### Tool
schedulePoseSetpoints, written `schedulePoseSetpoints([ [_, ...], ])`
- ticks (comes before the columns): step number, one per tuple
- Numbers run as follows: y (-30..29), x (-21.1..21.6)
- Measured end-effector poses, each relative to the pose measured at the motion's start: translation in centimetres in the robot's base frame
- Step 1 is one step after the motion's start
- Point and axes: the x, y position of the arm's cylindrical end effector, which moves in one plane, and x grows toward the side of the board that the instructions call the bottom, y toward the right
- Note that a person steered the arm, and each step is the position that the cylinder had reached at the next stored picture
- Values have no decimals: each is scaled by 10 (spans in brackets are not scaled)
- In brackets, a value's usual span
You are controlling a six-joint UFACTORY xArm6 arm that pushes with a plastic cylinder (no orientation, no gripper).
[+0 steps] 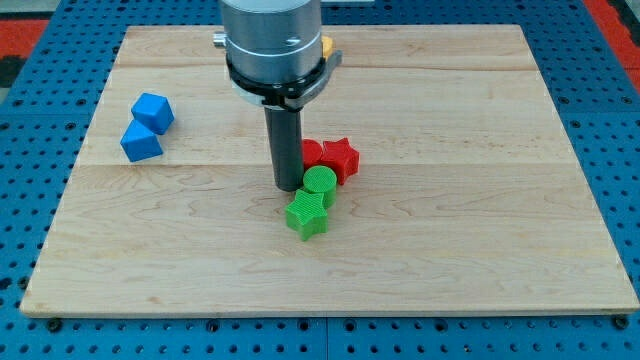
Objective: Push the green blocks into the re blocks
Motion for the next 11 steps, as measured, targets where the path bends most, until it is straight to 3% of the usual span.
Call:
schedulePoseSetpoints([
  [1, -63, 3],
  [2, -22, 40],
  [3, -58, 72],
  [4, -57, 96],
  [5, -19, 102],
  [9, 51, 64],
  [10, 133, 49],
  [11, 169, -67],
])
